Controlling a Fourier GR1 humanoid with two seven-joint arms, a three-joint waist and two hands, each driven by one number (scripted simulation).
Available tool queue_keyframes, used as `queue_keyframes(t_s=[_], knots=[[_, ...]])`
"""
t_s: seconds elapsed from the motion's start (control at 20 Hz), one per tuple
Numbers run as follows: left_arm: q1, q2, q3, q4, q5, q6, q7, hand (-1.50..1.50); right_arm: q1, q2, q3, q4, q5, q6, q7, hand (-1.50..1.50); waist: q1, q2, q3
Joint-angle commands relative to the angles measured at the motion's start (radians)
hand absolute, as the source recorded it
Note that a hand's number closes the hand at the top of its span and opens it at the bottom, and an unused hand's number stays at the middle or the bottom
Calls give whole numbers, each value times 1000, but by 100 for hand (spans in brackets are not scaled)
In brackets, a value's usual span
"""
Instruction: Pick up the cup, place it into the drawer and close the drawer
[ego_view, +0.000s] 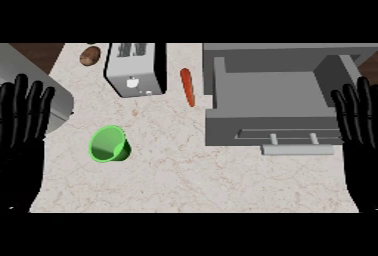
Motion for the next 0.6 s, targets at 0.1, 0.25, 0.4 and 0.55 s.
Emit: queue_keyframes(t_s=[0.1, 0.25, 0.4, 0.55], knots=[[6, -43, -25, 39, -104, 69, -23, -150, 35, 7, 10, 69, -9, 36, -78, -150, -2, -8, -30], [-43, -69, 8, 116, -136, 132, -40, -150, 14, -42, -3, -46, -46, 66, 55, -150, -7, -9, -30], [-5, -97, -74, 178, 23, 245, -55, -150, -16, -23, 9, 33, -135, 102, 67, -150, -6, -6, -31], [-41, -98, -28, 158, 37, 203, -2, -150, 17, -13, 3, -7, -136, 97, 79, -150, -4, -9, -30]])
